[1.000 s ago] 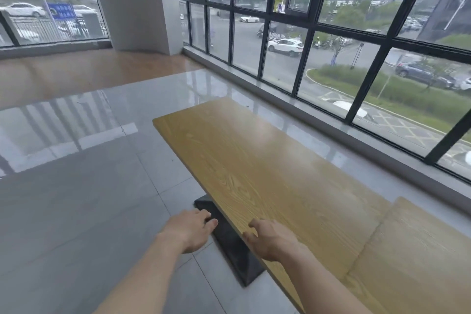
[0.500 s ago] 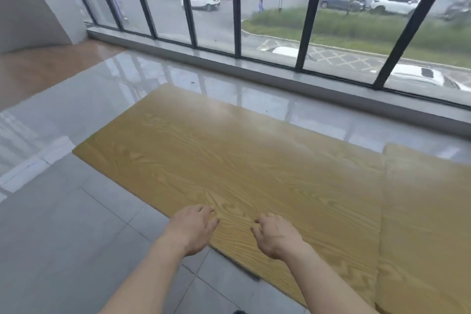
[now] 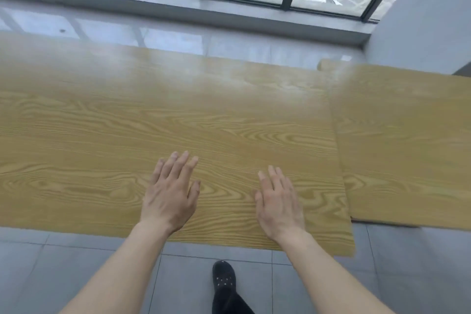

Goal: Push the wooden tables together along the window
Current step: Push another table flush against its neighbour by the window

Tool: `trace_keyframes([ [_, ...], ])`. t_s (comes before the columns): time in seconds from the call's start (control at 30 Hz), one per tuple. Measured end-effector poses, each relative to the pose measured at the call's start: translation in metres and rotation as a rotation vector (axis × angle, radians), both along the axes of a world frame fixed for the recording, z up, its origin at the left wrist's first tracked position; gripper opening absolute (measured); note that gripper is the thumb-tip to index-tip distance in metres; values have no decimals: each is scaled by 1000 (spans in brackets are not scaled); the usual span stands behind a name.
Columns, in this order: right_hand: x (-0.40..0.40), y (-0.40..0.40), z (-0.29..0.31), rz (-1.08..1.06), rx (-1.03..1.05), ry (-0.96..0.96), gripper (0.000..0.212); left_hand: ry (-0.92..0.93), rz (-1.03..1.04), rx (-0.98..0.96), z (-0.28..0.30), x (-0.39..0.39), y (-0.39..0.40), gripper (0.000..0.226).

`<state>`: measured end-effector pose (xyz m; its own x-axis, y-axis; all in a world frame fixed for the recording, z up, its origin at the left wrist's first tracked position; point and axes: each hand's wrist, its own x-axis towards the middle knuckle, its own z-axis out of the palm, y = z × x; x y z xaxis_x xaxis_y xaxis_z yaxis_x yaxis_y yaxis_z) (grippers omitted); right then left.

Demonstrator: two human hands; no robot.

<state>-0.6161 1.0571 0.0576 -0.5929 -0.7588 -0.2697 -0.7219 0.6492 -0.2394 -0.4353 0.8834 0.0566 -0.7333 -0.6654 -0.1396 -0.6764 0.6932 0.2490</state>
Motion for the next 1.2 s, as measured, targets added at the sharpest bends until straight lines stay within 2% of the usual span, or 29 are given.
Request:
trace_keyframes([
  [0.17,16,23,-62,-96,-94,146,58,7,-101,-55,-56,-2,-4,65],
  [0.3,20,24,-83,-152,-226,213,56,74,-66,-50,-78,1,-1,64],
  [0.8,14,21,-87,-170,-292,241,55,111,-56,-59,-76,-4,-5,64],
  [1.2,-22,-11,-89,-147,-307,252,54,104,-30,-83,-79,-33,-34,63],
])
